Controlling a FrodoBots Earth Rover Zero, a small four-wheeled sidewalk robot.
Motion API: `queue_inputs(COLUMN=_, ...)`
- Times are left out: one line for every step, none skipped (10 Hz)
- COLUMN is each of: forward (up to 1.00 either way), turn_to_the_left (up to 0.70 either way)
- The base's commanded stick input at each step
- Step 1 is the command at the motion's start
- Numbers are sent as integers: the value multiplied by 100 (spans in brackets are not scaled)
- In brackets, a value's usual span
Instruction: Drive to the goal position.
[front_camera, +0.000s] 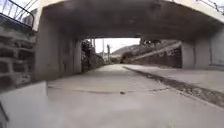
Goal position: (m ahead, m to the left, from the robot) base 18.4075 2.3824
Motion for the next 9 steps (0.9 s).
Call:
queue_inputs(forward=70, turn_to_the_left=0)
queue_inputs(forward=70, turn_to_the_left=0)
queue_inputs(forward=70, turn_to_the_left=0)
queue_inputs(forward=70, turn_to_the_left=0)
queue_inputs(forward=70, turn_to_the_left=0)
queue_inputs(forward=70, turn_to_the_left=0)
queue_inputs(forward=70, turn_to_the_left=0)
queue_inputs(forward=70, turn_to_the_left=0)
queue_inputs(forward=70, turn_to_the_left=0)
